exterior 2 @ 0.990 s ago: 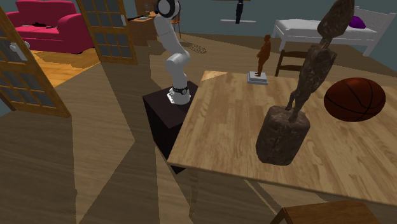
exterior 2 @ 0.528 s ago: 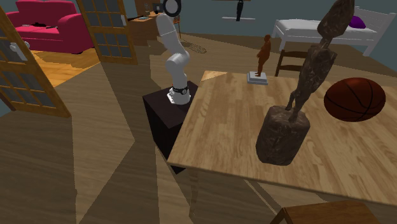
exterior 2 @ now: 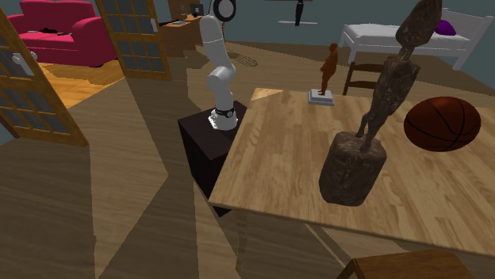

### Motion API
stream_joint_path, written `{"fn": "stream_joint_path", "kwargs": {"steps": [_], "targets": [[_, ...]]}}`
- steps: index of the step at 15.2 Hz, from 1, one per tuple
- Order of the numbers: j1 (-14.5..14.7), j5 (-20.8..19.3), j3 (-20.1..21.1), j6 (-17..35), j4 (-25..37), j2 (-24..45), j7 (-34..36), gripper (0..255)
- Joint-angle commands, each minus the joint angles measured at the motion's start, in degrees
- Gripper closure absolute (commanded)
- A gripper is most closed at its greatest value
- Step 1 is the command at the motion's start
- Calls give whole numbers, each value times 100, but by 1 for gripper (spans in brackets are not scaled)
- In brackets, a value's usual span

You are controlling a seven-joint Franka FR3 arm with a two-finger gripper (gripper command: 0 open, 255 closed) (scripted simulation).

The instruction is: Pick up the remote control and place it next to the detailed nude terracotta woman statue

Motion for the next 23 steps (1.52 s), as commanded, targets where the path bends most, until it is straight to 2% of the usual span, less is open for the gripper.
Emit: {"fn": "stream_joint_path", "kwargs": {"steps": [1, 23], "targets": [[4, 48, -20, 171, -251, -98, -23, 255], [101, 393, -140, 1921, -2683, -858, -333, 255]]}}
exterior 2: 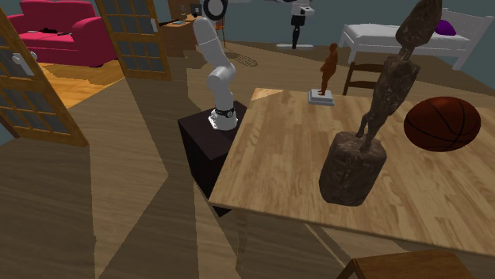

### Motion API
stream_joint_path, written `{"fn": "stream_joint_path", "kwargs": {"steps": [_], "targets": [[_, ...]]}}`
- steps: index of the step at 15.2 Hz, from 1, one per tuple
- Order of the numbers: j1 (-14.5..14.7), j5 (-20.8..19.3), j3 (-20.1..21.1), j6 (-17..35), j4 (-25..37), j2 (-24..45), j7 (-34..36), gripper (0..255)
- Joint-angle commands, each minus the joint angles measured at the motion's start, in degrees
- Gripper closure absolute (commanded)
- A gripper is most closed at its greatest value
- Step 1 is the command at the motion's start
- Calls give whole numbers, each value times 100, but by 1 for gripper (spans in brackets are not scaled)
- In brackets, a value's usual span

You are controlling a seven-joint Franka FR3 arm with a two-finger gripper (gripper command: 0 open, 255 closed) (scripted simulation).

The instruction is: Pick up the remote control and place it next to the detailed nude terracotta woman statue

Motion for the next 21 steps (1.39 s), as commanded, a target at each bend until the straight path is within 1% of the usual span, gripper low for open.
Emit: {"fn": "stream_joint_path", "kwargs": {"steps": [1, 11, 21], "targets": [[10, 22, 0, 149, -184, -42, -20, 255], [57, 97, 68, 910, -1012, -116, -59, 255], [86, 132, 183, 1684, -1720, -48, -54, 255]]}}
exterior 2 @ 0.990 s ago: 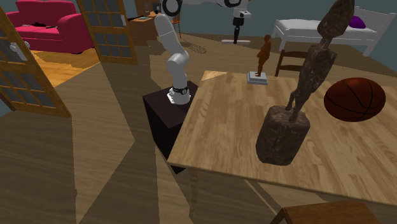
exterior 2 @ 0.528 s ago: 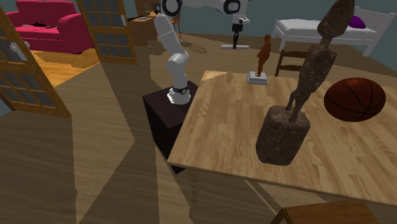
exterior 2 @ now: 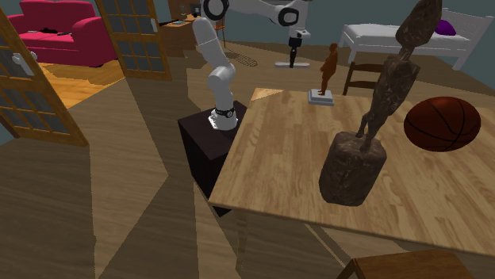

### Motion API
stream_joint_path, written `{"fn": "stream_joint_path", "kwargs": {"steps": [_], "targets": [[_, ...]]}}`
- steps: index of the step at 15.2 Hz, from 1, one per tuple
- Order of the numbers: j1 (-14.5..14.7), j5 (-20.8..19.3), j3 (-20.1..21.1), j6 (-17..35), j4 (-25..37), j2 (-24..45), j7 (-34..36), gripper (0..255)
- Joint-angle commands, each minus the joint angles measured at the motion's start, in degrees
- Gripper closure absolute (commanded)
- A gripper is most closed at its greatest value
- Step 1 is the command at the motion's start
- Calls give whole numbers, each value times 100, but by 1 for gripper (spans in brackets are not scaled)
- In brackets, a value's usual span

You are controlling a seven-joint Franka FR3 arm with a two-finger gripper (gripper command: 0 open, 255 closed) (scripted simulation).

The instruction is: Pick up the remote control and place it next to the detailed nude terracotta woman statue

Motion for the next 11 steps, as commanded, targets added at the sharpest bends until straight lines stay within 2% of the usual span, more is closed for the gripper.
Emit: {"fn": "stream_joint_path", "kwargs": {"steps": [1, 11], "targets": [[5, 9, 15, 158, -146, 9, -10, 255], [2, -22, 171, 962, -731, 245, 54, 255]]}}
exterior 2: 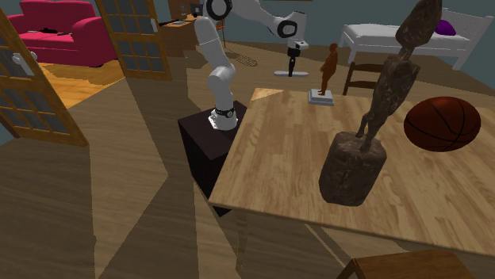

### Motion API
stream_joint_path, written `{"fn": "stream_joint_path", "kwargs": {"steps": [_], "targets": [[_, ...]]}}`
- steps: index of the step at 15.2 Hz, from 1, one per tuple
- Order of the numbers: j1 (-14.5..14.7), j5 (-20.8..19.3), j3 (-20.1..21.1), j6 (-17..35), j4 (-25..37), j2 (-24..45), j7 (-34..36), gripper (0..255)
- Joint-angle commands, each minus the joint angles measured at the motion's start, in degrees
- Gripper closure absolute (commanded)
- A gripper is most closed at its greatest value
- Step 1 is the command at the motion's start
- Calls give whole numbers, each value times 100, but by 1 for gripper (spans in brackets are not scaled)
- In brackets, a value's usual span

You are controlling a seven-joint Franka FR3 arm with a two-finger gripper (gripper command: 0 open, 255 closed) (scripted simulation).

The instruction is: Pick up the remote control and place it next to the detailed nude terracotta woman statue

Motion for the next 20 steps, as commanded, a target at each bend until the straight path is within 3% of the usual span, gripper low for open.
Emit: {"fn": "stream_joint_path", "kwargs": {"steps": [1, 20], "targets": [[-3, -8, 26, 177, -128, 49, 5, 255], [-113, -393, 337, 1622, -840, 879, 352, 255]]}}
